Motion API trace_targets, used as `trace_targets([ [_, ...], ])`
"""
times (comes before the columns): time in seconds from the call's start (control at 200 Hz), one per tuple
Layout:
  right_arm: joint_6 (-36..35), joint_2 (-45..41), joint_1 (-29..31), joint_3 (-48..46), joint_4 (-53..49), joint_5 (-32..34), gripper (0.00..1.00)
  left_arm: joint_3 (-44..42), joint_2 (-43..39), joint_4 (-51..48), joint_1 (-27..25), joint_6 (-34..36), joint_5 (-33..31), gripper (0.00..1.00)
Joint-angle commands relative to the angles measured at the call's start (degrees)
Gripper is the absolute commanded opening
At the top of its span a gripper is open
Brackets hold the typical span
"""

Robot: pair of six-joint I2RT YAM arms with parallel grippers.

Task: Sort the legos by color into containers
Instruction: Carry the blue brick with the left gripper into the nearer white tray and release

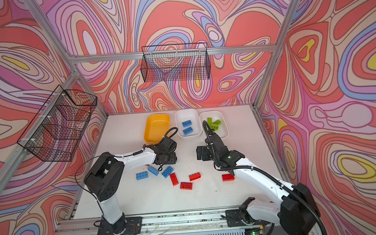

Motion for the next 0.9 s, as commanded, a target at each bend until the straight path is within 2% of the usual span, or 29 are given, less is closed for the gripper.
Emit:
trace_targets([
  [0.0,-0.76,-2.18,0.12,-1.13,0.31,-0.47,0.98,0.68,1.97,-5.4,-0.71,-2.29,-1.81,0.63],
  [0.165,-0.74,-4.25,0.07,-1.64,-0.08,-1.48,0.98,1.95,2.79,-7.01,-1.14,-3.3,-2.73,0.47],
  [0.431,-0.94,-6.72,0.05,-1.83,-1.95,-1.42,0.98,2.5,1.48,-8.42,-1.34,-3.48,-3.71,0.39],
  [0.891,-0.02,-8.22,0.11,-0.52,-3.82,-0.99,0.98,6.07,0.91,-10.38,-1.42,-1.47,-3.88,0.38],
])
